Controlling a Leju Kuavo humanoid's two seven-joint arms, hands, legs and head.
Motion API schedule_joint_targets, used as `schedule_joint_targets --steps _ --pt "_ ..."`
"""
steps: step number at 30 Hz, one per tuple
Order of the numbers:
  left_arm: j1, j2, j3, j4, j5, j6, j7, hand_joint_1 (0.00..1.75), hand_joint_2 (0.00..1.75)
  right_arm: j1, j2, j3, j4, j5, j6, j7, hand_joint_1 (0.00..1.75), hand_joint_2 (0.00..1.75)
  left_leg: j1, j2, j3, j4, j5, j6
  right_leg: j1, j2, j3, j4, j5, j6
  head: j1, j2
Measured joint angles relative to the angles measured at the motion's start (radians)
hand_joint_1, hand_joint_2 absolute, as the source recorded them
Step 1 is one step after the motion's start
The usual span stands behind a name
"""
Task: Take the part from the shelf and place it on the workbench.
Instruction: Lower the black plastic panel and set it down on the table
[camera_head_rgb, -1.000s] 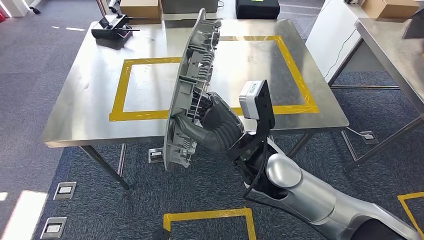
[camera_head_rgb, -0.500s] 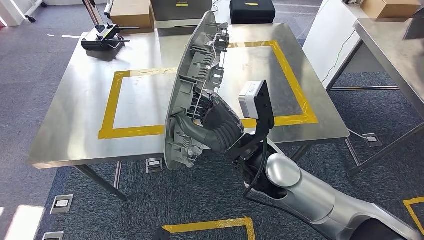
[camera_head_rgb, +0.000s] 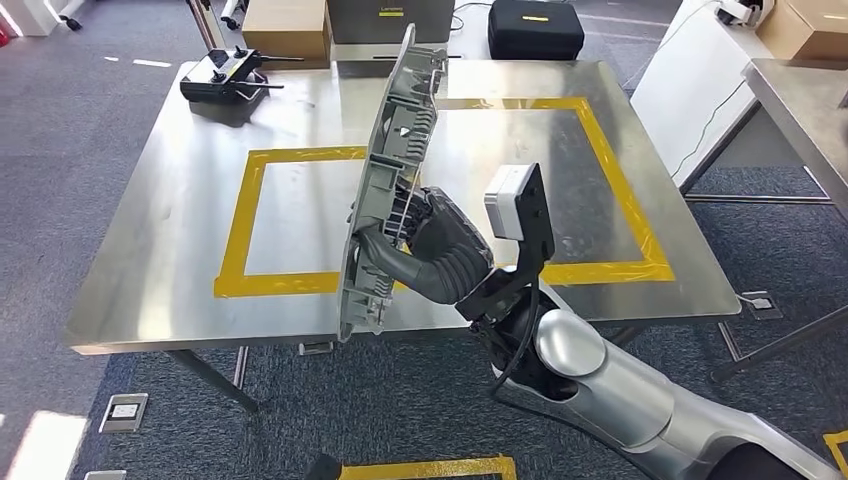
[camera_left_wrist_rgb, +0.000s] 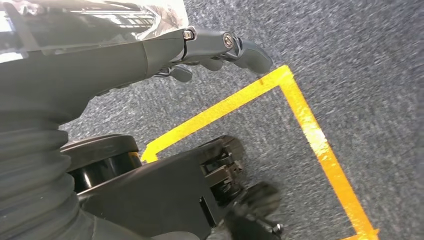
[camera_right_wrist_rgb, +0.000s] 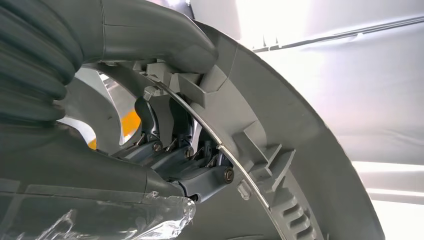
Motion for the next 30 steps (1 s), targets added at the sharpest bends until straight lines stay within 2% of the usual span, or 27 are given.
schedule_joint_targets --steps 1,2,4,6,7,8,10,11,12,13,15,16,17,19,20,24,30 --pt "0.001 -0.001 0.000 0.000 0.000 0.000 -0.001 0.00 1.75 0.000 0.000 0.000 0.000 0.000 0.000 -0.001 1.75 1.75 0.001 0.000 0.005 -0.002 -0.006 -0.004 0.006 0.001 0.013 -0.050 0.033 -0.008 0.000 0.000" --pt "0.001 -0.002 0.000 0.000 0.000 0.000 -0.002 0.00 1.75 0.000 0.000 0.000 0.001 0.000 0.000 -0.002 1.75 1.75 0.003 -0.001 0.008 -0.005 -0.010 -0.010 0.011 0.001 0.020 -0.079 0.050 -0.014 0.000 0.000" --pt "0.002 -0.003 -0.001 0.000 -0.001 0.000 -0.006 0.00 1.75 0.000 -0.002 -0.001 0.002 0.000 -0.001 -0.002 1.75 1.75 0.005 0.001 0.018 -0.015 -0.013 -0.022 0.017 0.001 0.033 -0.098 0.042 -0.025 0.001 0.000" --pt "-0.001 -0.002 -0.001 0.000 -0.003 0.003 -0.012 0.00 1.75 0.003 -0.003 -0.003 0.005 0.000 -0.006 -0.004 1.75 1.75 0.001 0.002 0.023 -0.007 -0.024 -0.025 0.011 -0.002 0.054 -0.118 0.037 -0.034 0.000 0.000" --pt "-0.003 -0.002 -0.002 0.000 -0.005 0.006 -0.014 0.00 1.75 0.004 -0.003 -0.004 0.007 0.000 -0.010 -0.004 1.75 1.75 -0.002 0.002 0.012 0.021 -0.037 -0.023 0.007 -0.002 0.068 -0.127 0.036 -0.037 -0.002 0.000" --pt "-0.003 -0.001 -0.002 0.000 -0.006 0.010 -0.016 0.00 1.75 0.005 -0.003 -0.004 0.010 0.000 -0.013 -0.005 1.75 1.75 -0.005 0.002 -0.012 0.072 -0.058 -0.019 0.004 -0.003 0.079 -0.134 0.034 -0.039 -0.004 0.000" --pt "0.001 0.000 -0.003 0.000 -0.009 0.016 -0.017 0.00 1.75 0.010 -0.005 -0.004 0.017 0.000 -0.020 -0.002 1.75 1.75 -0.009 0.002 -0.082 0.196 -0.100 -0.016 0.003 -0.003 0.092 -0.136 0.025 -0.043 -0.006 0.000" --pt "0.003 0.001 -0.004 0.000 -0.010 0.017 -0.017 0.00 1.75 0.013 -0.005 -0.004 0.021 0.000 -0.023 -0.001 1.75 1.75 -0.010 0.002 -0.112 0.234 -0.105 -0.020 0.002 -0.003 0.096 -0.135 0.020 -0.043 -0.006 0.000" --pt "0.004 0.001 -0.005 0.000 -0.011 0.018 -0.018 0.00 1.75 0.017 -0.006 -0.004 0.024 0.000 -0.026 0.001 1.75 1.75 -0.009 0.002 -0.129 0.239 -0.088 -0.026 0.001 -0.001 0.100 -0.132 0.015 -0.042 -0.006 0.000" --pt "0.004 0.001 -0.006 0.000 -0.013 0.019 -0.020 0.00 1.75 0.019 -0.006 -0.004 0.027 0.000 -0.029 0.003 1.75 1.75 -0.007 0.003 -0.130 0.207 -0.051 -0.034 -0.001 0.000 0.104 -0.128 0.009 -0.040 -0.006 0.000" --pt "0.003 0.001 -0.008 0.000 -0.019 0.023 -0.027 0.00 1.75 0.020 -0.006 -0.006 0.031 0.002 -0.038 0.004 1.75 1.75 -0.001 0.002 -0.103 0.093 0.038 -0.050 -0.005 0.003 0.110 -0.115 -0.005 -0.031 -0.007 0.000" --pt "0.003 0.000 -0.010 0.000 -0.023 0.027 -0.031 0.00 1.75 0.019 -0.006 -0.007 0.033 0.006 -0.046 0.005 1.75 1.75 0.000 0.003 -0.088 0.042 0.058 -0.052 -0.006 0.005 0.108 -0.108 -0.011 -0.025 -0.010 0.000" --pt "0.002 0.000 -0.012 0.000 -0.026 0.030 -0.035 0.00 1.75 0.018 -0.006 -0.008 0.035 0.012 -0.055 0.007 1.75 1.75 -0.002 0.003 -0.081 0.014 0.067 -0.047 -0.006 0.005 0.106 -0.102 -0.015 -0.020 -0.012 0.000" --pt "0.002 0.000 -0.017 0.000 -0.031 0.034 -0.041 0.00 1.75 0.017 -0.006 -0.009 0.041 0.027 -0.074 0.013 1.75 1.75 -0.005 0.002 -0.078 0.002 0.057 -0.028 -0.004 0.006 0.100 -0.093 -0.021 -0.010 -0.015 0.000" --pt "0.002 0.000 -0.019 0.000 -0.032 0.035 -0.043 0.00 1.75 0.017 -0.007 -0.009 0.044 0.038 -0.084 0.018 1.75 1.75 -0.005 0.002 -0.079 0.007 0.058 -0.022 -0.004 0.005 0.099 -0.091 -0.024 -0.009 -0.013 0.000" --pt "0.000 -0.001 -0.025 0.000 -0.045 0.035 -0.070 0.00 1.75 -0.006 -0.007 0.001 0.061 0.173 -0.137 0.101 1.75 1.75 -0.005 0.000 -0.081 0.007 0.056 -0.019 -0.003 0.003 0.101 -0.095 -0.026 -0.017 -0.010 0.000" --pt "0.000 -0.001 -0.033 0.000 -0.056 0.033 -0.088 0.00 1.75 -0.052 -0.009 0.031 0.111 0.368 -0.154 0.233 1.75 1.75 -0.008 0.000 -0.081 0.007 0.056 -0.012 -0.004 0.003 0.104 -0.101 -0.021 -0.011 -0.009 0.000"
